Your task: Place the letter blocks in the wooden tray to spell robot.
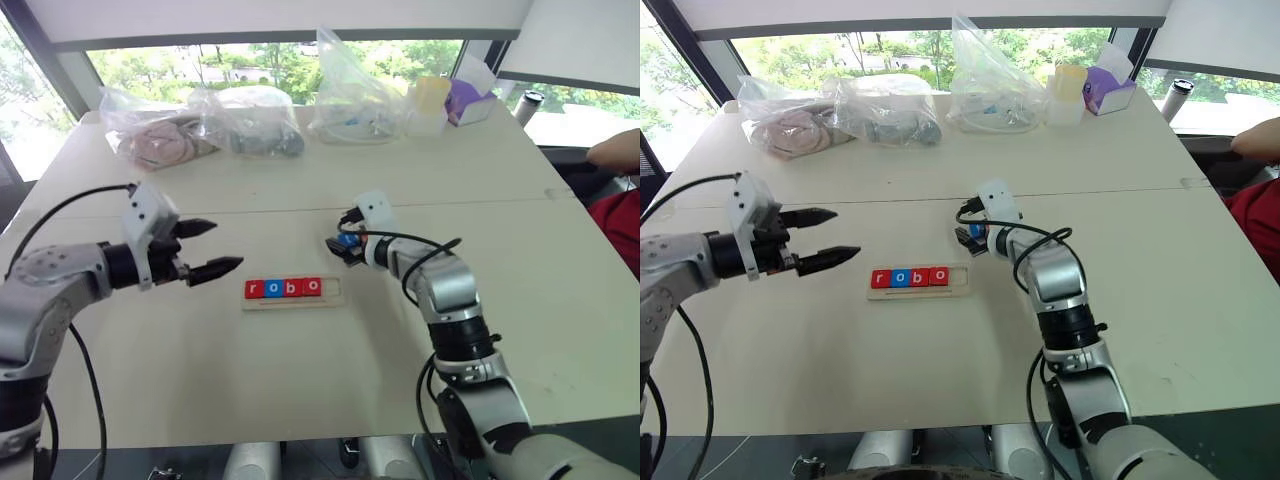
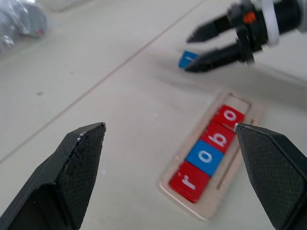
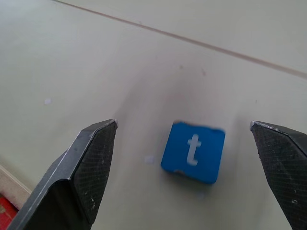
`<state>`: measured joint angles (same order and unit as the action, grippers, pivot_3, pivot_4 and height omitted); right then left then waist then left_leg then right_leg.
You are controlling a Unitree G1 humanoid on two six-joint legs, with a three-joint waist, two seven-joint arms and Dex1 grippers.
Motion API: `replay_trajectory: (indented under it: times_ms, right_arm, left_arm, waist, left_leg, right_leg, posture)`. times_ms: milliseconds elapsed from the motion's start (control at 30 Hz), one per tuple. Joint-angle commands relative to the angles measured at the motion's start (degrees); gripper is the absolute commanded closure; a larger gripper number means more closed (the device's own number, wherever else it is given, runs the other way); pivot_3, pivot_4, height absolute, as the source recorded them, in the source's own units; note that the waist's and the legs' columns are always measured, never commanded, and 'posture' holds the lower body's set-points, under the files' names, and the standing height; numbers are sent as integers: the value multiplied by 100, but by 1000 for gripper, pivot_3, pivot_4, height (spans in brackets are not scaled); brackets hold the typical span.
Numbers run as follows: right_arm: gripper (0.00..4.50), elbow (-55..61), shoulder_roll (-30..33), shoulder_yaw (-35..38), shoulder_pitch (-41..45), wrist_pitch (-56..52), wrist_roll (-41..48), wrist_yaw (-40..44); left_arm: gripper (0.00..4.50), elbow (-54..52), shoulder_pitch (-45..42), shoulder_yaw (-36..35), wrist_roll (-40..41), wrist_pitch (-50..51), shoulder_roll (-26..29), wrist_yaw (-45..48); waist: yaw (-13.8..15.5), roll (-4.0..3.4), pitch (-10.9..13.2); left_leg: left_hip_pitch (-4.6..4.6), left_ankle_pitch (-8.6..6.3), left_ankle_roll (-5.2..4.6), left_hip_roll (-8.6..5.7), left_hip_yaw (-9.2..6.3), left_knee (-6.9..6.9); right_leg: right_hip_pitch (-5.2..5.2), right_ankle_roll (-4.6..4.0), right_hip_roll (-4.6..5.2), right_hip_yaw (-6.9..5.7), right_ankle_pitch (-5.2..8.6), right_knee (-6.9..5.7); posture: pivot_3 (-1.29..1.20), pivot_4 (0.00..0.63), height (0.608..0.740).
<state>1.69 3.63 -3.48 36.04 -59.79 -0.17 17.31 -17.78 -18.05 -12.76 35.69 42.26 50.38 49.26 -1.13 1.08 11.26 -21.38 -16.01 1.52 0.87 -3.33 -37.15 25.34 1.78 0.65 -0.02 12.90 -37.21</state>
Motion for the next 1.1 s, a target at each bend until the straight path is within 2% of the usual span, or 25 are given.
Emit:
replay_trajectory:
  times_ms: [33,100,133,200,333,367,467,567,667,867,933,1100]
  right_arm:
    - [9,275,-167,68,-31,-58,-43,-451]
    - [9,46,-258,3,-108,134,-97,-660]
    - [513,-82,-287,-16,-135,236,-120,-748]
    - [1237,-196,-292,-54,-154,402,-121,-801]
    - [3249,-169,-238,-115,-76,400,-63,-767]
    - [3365,-178,-220,-132,-69,413,-68,-766]
    - [3360,-103,-166,-89,-36,437,-111,-850]
    - [3360,634,-5,114,-143,58,-102,-914]
    - [3360,1818,64,356,-487,-719,-90,-1041]
    - [3360,3536,-428,977,-896,-2787,-23,-1281]
    - [3360,3783,-483,1045,-980,-3158,-40,-1322]
    - [3360,3595,-794,1010,-1326,-3270,-33,-1442]
  left_arm:
    - [0,37,-210,-104,75,-25,-54,-56]
    - [0,45,-227,-22,60,-42,-108,-37]
    - [0,48,-207,18,36,-60,-133,-29]
    - [0,32,-118,67,-12,-91,-145,-2]
    - [0,43,-59,74,-24,-103,-155,27]
    - [0,50,-61,89,-36,-110,-169,20]
    - [0,58,-47,149,-68,-135,-228,10]
    - [0,14,-9,220,-70,-142,-275,15]
    - [0,17,16,288,-64,-151,-312,58]
    - [0,169,-99,478,-149,-222,-388,178]
    - [0,312,-233,602,-204,-280,-423,249]
    - [0,656,-608,933,-365,-402,-539,434]
  waist:
    - [1,0,0]
    - [-2,1,-1]
    - [-4,1,-1]
    - [-14,1,-1]
    - [-54,2,-1]
    - [-74,2,-1]
    - [-120,2,-1]
    - [-129,2,-1]
    - [-113,2,-1]
    - [-137,2,-1]
    - [-135,1,-1]
    - [-134,1,-2]
  left_leg:
    - [0,0,0,-1,1,0]
    - [0,0,0,-1,1,-1]
    - [1,0,0,-1,1,0]
    - [1,0,0,-1,1,1]
    - [1,0,0,0,0,1]
    - [1,0,0,0,-1,1]
    - [1,0,0,1,-2,1]
    - [0,0,0,0,-1,1]
    - [-5,0,0,0,-6,1]
    - [2,0,0,1,-6,3]
    - [1,0,0,2,-10,3]
    - [2,0,0,0,-9,2]
  right_leg:
    - [0,0,0,0,0,0]
    - [-1,1,1,-2,0,1]
    - [-1,1,0,-3,0,1]
    - [-1,1,-1,-3,1,1]
    - [-1,0,-3,-2,0,0]
    - [-1,0,-3,-2,1,0]
    - [-1,1,-3,-2,1,0]
    - [-1,1,-2,-2,1,0]
    - [0,4,0,-2,3,2]
    - [-1,6,-2,-3,4,2]
    - [-1,9,-4,-4,7,0]
    - [-2,15,-4,-5,12,2]
  posture:
    - [0,150,740]
    - [0,150,740]
    - [0,150,740]
    - [0,150,740]
    - [0,150,740]
    - [0,150,740]
    - [0,150,740]
    - [0,150,740]
    - [0,150,740]
    - [0,150,740]
    - [0,150,740]
    - [0,150,740]
